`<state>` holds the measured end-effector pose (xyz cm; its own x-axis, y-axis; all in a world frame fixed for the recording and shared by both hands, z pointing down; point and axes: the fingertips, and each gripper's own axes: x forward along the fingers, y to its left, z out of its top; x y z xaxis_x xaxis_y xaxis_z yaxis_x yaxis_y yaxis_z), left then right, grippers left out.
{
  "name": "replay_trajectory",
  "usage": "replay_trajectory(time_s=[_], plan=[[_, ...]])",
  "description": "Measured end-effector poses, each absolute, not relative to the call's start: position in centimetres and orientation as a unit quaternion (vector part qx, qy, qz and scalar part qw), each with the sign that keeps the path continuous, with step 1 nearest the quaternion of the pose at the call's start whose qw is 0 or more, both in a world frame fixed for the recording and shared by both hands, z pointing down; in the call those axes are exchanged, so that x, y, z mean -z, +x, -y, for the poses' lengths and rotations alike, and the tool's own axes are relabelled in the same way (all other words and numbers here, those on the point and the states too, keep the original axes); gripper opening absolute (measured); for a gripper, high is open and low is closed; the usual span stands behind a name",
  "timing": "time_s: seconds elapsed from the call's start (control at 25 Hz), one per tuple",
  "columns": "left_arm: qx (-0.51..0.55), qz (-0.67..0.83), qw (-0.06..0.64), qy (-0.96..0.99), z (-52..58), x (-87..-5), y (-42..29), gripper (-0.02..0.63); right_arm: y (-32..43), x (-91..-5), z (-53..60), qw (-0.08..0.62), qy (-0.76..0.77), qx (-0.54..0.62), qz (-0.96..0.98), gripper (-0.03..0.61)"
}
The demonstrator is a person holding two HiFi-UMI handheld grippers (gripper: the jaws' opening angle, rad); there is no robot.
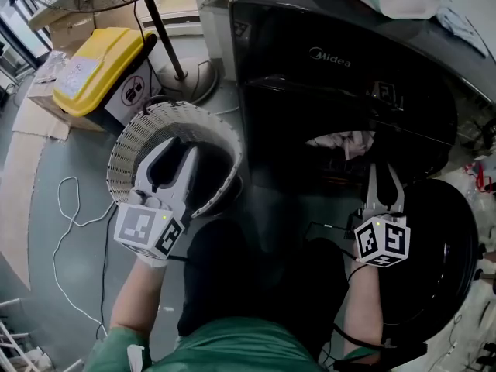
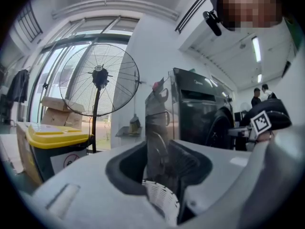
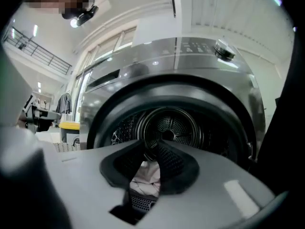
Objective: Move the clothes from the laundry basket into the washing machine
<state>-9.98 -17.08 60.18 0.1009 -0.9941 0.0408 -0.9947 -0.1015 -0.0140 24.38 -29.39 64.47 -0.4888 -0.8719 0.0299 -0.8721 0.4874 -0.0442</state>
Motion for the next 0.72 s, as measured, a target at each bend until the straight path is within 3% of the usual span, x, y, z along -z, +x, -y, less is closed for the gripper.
replay_trajectory(time_s=[0.24, 0.72], plan=[[-0.021, 0.670, -0.006, 0.742, 17.0, -59.5, -9.5, 0.140, 24.0, -61.1, 26.6, -0.010, 0.508, 0.047, 0.860, 0.057], [-0.025, 0.674, -0.020, 0.738, 16.5, -59.2, -8.2, 0.137, 24.9, -60.3, 24.6, -0.014, 0.500, 0.060, 0.864, 0.054]])
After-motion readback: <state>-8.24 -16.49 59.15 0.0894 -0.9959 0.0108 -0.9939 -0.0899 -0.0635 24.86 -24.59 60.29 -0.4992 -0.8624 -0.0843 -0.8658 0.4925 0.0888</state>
